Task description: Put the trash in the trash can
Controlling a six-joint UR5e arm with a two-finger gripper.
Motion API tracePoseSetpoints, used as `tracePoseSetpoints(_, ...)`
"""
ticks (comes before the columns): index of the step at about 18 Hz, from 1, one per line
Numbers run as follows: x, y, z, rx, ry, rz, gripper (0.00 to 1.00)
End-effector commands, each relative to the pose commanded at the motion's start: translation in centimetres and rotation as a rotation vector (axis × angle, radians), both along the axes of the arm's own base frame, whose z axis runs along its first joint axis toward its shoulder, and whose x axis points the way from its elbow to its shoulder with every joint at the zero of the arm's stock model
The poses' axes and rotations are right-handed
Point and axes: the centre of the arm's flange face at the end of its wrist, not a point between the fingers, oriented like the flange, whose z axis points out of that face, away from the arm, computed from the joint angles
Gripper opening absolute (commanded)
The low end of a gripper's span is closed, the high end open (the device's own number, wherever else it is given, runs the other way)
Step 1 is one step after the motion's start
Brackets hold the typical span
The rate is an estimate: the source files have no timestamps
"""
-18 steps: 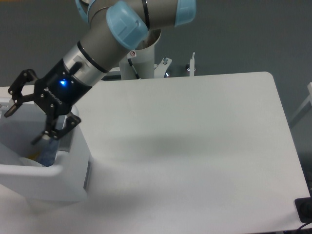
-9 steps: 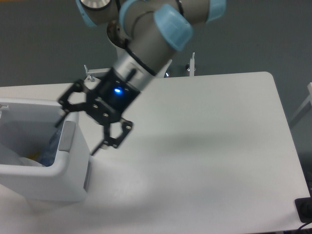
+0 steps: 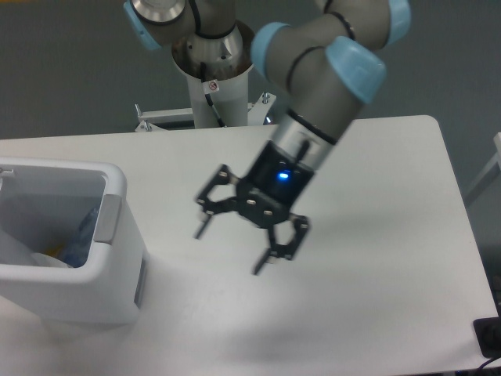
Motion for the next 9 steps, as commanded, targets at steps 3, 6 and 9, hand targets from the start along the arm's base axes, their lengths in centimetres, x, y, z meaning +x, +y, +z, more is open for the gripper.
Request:
tracePoseSetpoints(3,-4.2,-3.1,-2.9,-0.168,0.105,0.039,1.0)
tracePoseSetpoints(6,-5.6,-4.8,-5.0,-0.295,0.188,0.001,1.0)
tracePoseSetpoints(9,-6.3,-5.6,-6.4,-0.401,0.259,-0.049,1.0)
